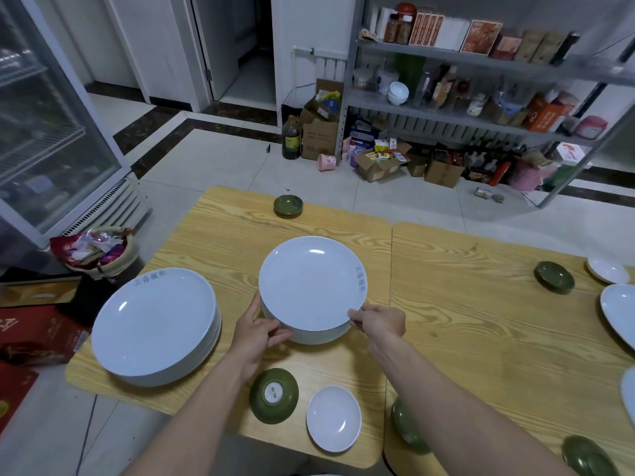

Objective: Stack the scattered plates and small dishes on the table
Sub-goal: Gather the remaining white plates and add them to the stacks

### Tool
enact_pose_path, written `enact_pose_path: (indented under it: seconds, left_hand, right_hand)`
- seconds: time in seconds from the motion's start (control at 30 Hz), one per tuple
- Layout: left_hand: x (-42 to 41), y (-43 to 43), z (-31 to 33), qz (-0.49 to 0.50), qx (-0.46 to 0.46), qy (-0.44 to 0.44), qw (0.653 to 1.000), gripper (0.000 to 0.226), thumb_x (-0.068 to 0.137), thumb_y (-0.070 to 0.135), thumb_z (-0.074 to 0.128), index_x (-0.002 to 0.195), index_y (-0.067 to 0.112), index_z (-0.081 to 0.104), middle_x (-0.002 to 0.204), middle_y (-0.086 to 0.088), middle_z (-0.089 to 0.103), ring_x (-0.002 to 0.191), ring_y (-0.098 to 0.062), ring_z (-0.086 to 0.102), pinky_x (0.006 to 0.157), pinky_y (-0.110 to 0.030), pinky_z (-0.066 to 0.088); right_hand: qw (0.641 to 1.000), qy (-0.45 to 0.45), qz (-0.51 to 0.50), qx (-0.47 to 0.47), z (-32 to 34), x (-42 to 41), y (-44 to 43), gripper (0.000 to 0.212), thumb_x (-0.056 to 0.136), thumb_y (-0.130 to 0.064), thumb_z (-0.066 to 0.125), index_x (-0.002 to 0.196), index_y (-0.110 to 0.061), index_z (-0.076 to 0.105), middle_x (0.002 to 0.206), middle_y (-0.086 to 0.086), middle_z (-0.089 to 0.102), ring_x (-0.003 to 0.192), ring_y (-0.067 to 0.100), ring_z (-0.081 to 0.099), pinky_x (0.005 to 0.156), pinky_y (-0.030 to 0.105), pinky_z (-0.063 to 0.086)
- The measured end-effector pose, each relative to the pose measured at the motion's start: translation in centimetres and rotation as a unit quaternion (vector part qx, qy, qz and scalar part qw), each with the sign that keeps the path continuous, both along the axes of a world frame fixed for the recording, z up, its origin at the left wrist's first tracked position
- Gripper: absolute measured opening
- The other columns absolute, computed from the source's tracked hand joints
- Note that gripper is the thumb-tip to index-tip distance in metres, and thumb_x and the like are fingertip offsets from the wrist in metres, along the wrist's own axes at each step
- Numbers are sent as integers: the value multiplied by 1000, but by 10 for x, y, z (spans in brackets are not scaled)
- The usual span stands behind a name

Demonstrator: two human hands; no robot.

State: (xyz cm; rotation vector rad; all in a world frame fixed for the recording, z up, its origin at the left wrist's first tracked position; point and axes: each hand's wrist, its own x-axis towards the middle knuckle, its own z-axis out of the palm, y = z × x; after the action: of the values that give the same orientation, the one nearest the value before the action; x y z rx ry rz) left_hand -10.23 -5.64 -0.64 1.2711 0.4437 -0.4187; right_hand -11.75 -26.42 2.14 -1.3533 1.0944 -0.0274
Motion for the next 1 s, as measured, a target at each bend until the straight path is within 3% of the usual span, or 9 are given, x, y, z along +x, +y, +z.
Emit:
enact_pose_path:
  seconds: [0.07, 0.13, 0.17, 0.23, 0.37, 0.47, 0.6, 0.73, 1.0]
  left_hand:
    - [0, 1, 2, -4, 12, 2, 1000, 82, 90, -14, 53, 153, 30, 26, 79, -16, 70, 81, -29, 70, 69, -29, 61]
    - [0, 1, 5, -7, 105, -9, 994, 72, 89, -9, 54, 149, 27, 38, 77, -14, 66, 72, -25, 66, 68, -30, 59]
    - [1, 1, 7, 0, 190, -28, 981, 60, 91, -4, 52, 145, 24, 47, 81, -12, 66, 72, -24, 65, 68, -30, 56]
    - [2, 1, 13, 17, 356, -91, 930, 42, 95, 5, 47, 132, 19, 60, 99, -8, 68, 88, -24, 65, 77, -34, 51]
    - [8, -14, 34, -138, 533, -257, 794, 37, 96, 20, 51, 132, 21, 60, 126, -2, 61, 118, -22, 51, 95, -37, 42]
    - [13, -34, 50, -264, 623, -298, 673, 52, 99, 40, 47, 149, 28, 39, 156, -4, 34, 142, -25, 30, 112, -41, 30]
    - [16, -66, 61, -352, 638, -295, 619, 62, 100, 50, 38, 155, 35, 15, 165, -1, 2, 151, -27, 3, 119, -49, 11]
    - [10, -101, 74, -371, 628, -321, 604, 62, 99, 51, 38, 155, 35, 15, 164, -3, 7, 151, -28, 4, 118, -52, 9]
    - [-41, -209, 97, -392, 613, -388, 566, 64, 98, 51, 41, 155, 32, 18, 163, -6, 15, 150, -30, 10, 119, -52, 12]
  right_hand:
    - [1000, 2, 26, -6, 0, -3, -2, 22, 69, 12, 79, 67, -6, 68, 84, 13, 74, 73, 30, 73, 74, 35, 61]
    - [997, -5, 64, -53, 2, -5, -5, 15, 73, 3, 78, 71, -10, 70, 79, 5, 72, 75, 25, 71, 83, 40, 60]
    - [991, -14, 93, -95, 5, -7, -6, 11, 77, -3, 77, 82, -12, 74, 80, 0, 71, 81, 22, 70, 86, 39, 58]
    - [958, -30, 198, -205, 15, -9, -8, 36, 83, -15, 74, 118, -14, 69, 95, -6, 69, 96, 18, 66, 90, 33, 52]
    - [771, -13, 471, -429, 40, -9, -17, 62, 93, -36, 61, 150, -23, 40, 146, -1, 50, 134, 22, 45, 106, 35, 37]
    - [669, -6, 531, -520, 55, -7, -25, 63, 97, -41, 53, 152, -21, 32, 151, 3, 44, 136, 25, 43, 112, 41, 28]
    - [580, 68, 563, -584, 66, -13, -46, 74, 98, -54, 44, 157, -21, 14, 160, 10, 26, 148, 31, 22, 118, 56, 11]
    - [572, 111, 549, -600, 75, -27, -78, 84, 96, -61, 42, 158, -25, -3, 166, 11, 5, 151, 37, 6, 117, 65, 7]
    - [610, 144, 457, -631, 92, -108, -175, 80, 97, -62, 38, 158, -24, 4, 164, 12, 13, 151, 34, 10, 118, 62, 9]
